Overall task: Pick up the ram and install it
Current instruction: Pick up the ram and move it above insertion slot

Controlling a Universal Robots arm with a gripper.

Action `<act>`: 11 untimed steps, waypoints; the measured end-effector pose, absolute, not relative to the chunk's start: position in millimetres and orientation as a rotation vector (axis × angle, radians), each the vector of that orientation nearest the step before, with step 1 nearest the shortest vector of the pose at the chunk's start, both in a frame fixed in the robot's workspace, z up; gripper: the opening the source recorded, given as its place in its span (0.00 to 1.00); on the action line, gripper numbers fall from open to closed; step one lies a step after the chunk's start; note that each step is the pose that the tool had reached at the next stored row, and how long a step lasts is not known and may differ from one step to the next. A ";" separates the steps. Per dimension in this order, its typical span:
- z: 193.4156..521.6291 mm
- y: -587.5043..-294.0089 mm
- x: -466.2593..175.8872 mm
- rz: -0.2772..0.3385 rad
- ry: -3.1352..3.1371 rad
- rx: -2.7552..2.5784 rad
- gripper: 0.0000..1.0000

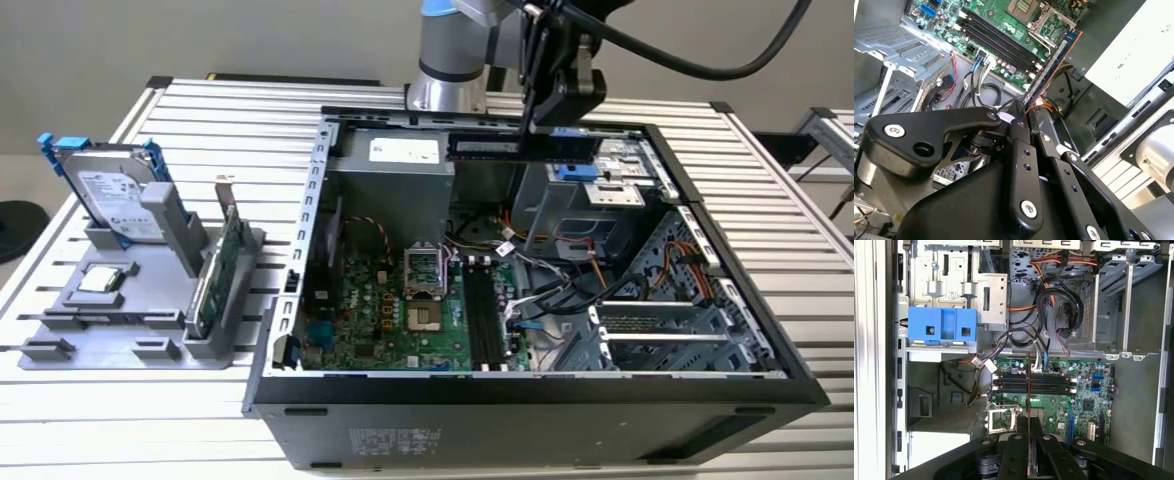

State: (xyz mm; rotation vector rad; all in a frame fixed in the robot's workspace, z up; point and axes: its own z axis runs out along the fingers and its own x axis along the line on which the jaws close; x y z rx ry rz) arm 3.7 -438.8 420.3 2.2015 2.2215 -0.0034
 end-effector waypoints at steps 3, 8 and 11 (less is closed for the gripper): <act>420.4 -437.2 3.8 -0.003 2.222 2.201 0.00; 420.4 -435.0 4.0 -0.003 2.222 2.201 0.00; 420.4 -434.1 4.3 -0.003 2.222 2.201 0.00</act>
